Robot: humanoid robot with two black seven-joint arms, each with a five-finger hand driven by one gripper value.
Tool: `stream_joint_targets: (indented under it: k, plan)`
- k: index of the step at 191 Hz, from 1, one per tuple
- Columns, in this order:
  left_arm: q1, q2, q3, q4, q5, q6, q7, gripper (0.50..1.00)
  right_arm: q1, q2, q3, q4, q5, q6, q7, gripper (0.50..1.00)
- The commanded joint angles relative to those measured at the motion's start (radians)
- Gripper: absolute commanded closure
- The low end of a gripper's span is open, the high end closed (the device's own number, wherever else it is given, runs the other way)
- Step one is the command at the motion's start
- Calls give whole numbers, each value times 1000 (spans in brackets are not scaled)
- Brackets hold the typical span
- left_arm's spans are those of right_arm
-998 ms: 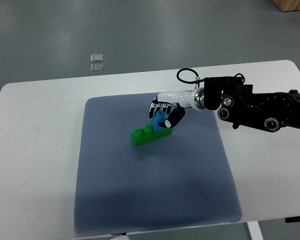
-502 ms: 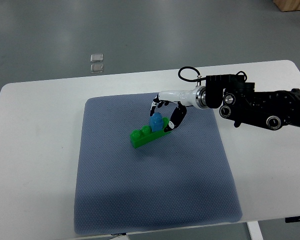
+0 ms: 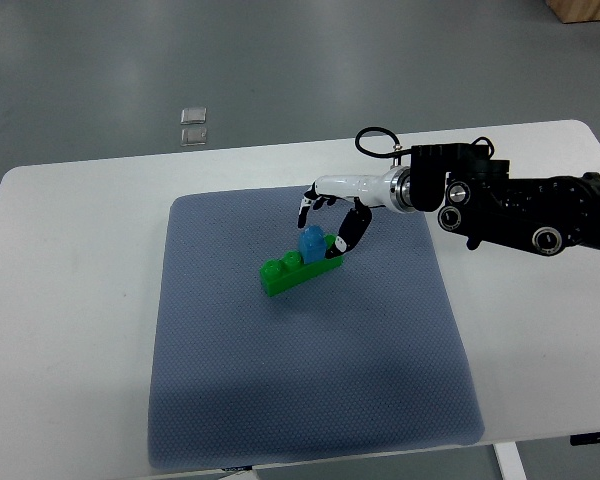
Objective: Stack blue block on green block with right hand
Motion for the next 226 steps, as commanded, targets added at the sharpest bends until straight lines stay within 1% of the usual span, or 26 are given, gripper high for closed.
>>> stream_joint_targets:
  k: [1, 13, 22, 28, 35, 45, 46, 72, 83, 92, 100, 106, 110, 113, 114, 115, 117, 118, 119, 120, 129, 130, 140, 143, 190, 226]
  plan:
    - [1, 0, 2, -1, 0, 0, 0, 500, 4, 1, 0, 0, 1, 1, 0, 640]
    - [1, 0, 0, 0, 0, 0, 0, 500, 2, 4, 1, 0, -1, 1, 0, 644]
    - [1, 0, 0, 0, 0, 0, 0, 500, 2, 7, 0, 0, -1, 1, 1, 660]
    - [1, 0, 0, 0, 0, 0, 0, 500, 4, 7, 0, 0, -2, 1, 0, 685]
    - [1, 0, 0, 0, 0, 0, 0, 500, 2, 7, -2, -1, -2, 1, 3, 746]
    - [1, 0, 0, 0, 0, 0, 0, 500, 2, 7, -2, -2, -2, 1, 3, 746]
    - [1, 0, 2, 0, 0, 0, 0, 500, 4, 3, 0, -2, -1, 1, 6, 776]
    - [-1, 0, 2, -3, 0, 0, 0, 500, 36, -13, 3, -2, 9, 12, 6, 777]
    - [1, 0, 2, -3, 0, 0, 0, 500, 57, -32, 6, -2, 32, 36, 6, 777]
    - [1, 0, 2, -3, 0, 0, 0, 500, 73, -48, 6, 3, 59, 59, 6, 795]
    - [1, 0, 2, -4, 0, 0, 0, 500, 87, -57, 7, 6, 75, 68, 8, 797]
    - [-1, 0, 2, -4, 0, 0, 0, 500, 100, -66, 15, 6, 88, 72, 8, 789]
    - [1, 0, 2, -3, 0, 0, 0, 500, 107, -72, 23, 6, 98, 73, 6, 771]
    - [1, 0, 2, -3, 0, 0, 0, 500, 110, -72, 33, 3, 108, 72, 6, 732]
    - [1, 0, 2, -3, 0, 0, 0, 500, 110, -72, 33, 3, 108, 72, 6, 732]
    - [1, 0, 2, -4, 0, 0, 0, 500, 110, -72, 40, 2, 113, 70, 6, 708]
    - [1, 0, 2, -4, 0, 0, 0, 500, 110, -72, 40, 2, 113, 70, 6, 707]
    - [1, 0, 2, -4, 0, 0, 0, 500, 110, -72, 47, 0, 121, 68, 6, 681]
    - [1, 0, 2, -4, 0, 0, 0, 500, 110, -72, 47, 0, 121, 68, 6, 681]
    - [-1, 0, 5, -4, 0, 0, 0, 500, 110, -72, 53, 0, 125, 67, 6, 658]
    - [1, 0, 5, -4, 0, 0, 0, 500, 102, -74, 81, -8, 148, 65, 6, 609]
    - [1, 0, 5, -6, 0, 0, 0, 500, 99, -74, 87, -11, 156, 65, 6, 595]
    - [1, 0, 5, -6, 0, 0, 0, 500, 99, -74, 87, -11, 156, 65, 6, 595]
    - [-1, 0, 5, -7, 0, 0, 0, 500, 70, -75, 128, -26, 196, 64, 8, 583]
    - [-1, 0, 6, -6, 0, 0, 0, 500, -134, -88, 400, -63, 292, 85, 14, 583]
    - [1, 0, 8, -9, 0, 0, 0, 500, -275, -31, 650, -150, 390, 88, 31, 583]
